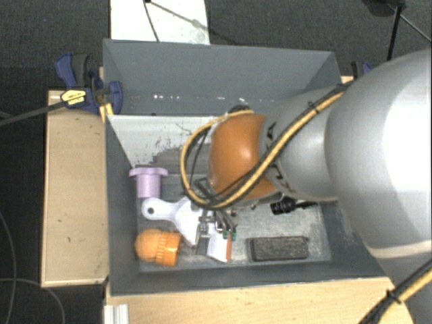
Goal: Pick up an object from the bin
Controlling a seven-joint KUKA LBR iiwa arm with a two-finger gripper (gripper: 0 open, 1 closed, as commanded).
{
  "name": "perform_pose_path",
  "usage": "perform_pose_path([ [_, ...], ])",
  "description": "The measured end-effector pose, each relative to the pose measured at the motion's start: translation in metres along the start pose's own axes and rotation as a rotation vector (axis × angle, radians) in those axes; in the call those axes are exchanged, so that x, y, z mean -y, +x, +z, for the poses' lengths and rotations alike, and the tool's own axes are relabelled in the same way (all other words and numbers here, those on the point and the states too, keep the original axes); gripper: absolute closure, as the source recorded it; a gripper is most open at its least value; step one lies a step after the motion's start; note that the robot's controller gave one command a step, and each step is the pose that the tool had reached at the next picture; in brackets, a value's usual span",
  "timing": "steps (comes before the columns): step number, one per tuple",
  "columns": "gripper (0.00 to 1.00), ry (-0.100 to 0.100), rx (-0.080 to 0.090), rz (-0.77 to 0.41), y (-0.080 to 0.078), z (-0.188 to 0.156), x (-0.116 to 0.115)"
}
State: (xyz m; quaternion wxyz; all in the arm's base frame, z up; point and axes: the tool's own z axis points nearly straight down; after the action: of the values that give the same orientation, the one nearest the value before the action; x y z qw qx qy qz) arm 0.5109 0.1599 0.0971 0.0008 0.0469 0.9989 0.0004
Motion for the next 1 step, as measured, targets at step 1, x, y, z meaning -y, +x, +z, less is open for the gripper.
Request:
perform_pose_path([
  [1,0.0,0.003,-0.003,0.081,-0.0086,0.0269,-0.037],
])
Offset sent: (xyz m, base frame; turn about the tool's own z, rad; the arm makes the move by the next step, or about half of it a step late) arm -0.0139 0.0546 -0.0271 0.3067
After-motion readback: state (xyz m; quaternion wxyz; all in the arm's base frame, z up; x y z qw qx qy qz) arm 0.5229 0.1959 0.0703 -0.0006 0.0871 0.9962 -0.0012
